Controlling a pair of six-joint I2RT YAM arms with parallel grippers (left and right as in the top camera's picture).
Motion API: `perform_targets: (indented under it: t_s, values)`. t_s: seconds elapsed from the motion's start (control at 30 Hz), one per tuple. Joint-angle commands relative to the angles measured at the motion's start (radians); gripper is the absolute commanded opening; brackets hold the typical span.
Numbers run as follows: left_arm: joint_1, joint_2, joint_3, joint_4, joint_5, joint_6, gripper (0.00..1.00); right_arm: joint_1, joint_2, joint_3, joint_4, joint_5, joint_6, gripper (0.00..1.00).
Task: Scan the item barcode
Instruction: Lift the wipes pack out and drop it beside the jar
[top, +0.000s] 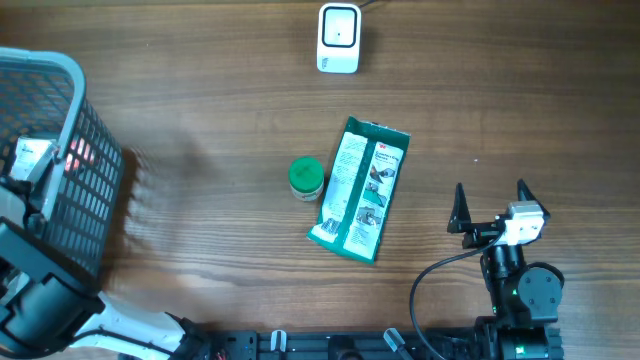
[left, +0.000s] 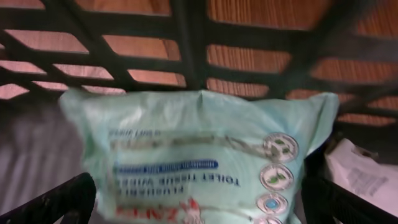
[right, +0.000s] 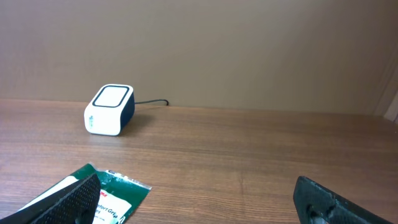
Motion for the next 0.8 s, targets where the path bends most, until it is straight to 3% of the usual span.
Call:
perform_targets:
  t_s: [0.0, 0.03, 0.07, 0.23, 0.37, 0.47, 0.6, 0.77]
  values:
    - [0.017, 0.082, -0.008, -0.001, 0.073, 0.021, 1.00, 0.004, -0.004, -0.001, 0.002, -0.012, -0.013, 1.00]
    - [0.017, 0.105, -0.008, -0.002, 0.080, 0.021, 1.00, 0.004, -0.004, -0.001, 0.002, -0.012, -0.013, 1.00]
    - [0.016, 0.134, -0.008, -0.002, 0.106, 0.037, 0.92, 0.004, -0.004, -0.001, 0.003, -0.012, -0.013, 1.00]
    - [0.016, 0.166, -0.008, -0.012, 0.178, 0.046, 0.35, 0.004, -0.004, -0.001, 0.003, -0.012, -0.013, 0.99]
    - [0.016, 0.100, -0.008, -0.019, 0.227, 0.045, 0.29, 0.004, -0.004, -0.001, 0.002, -0.012, -0.013, 1.00]
    - [0.016, -0.006, -0.007, -0.024, 0.316, 0.045, 0.33, 0.004, -0.004, -0.001, 0.003, -0.012, -0.013, 1.00]
    - [0.011, -0.211, -0.006, -0.024, 0.477, 0.038, 0.37, 0.004, -0.004, -0.001, 0.003, -0.012, -0.013, 1.00]
    - [-0.015, -0.568, -0.006, -0.011, 0.682, -0.088, 0.40, 0.004, -0.004, -0.001, 0.002, -0.012, -0.013, 1.00]
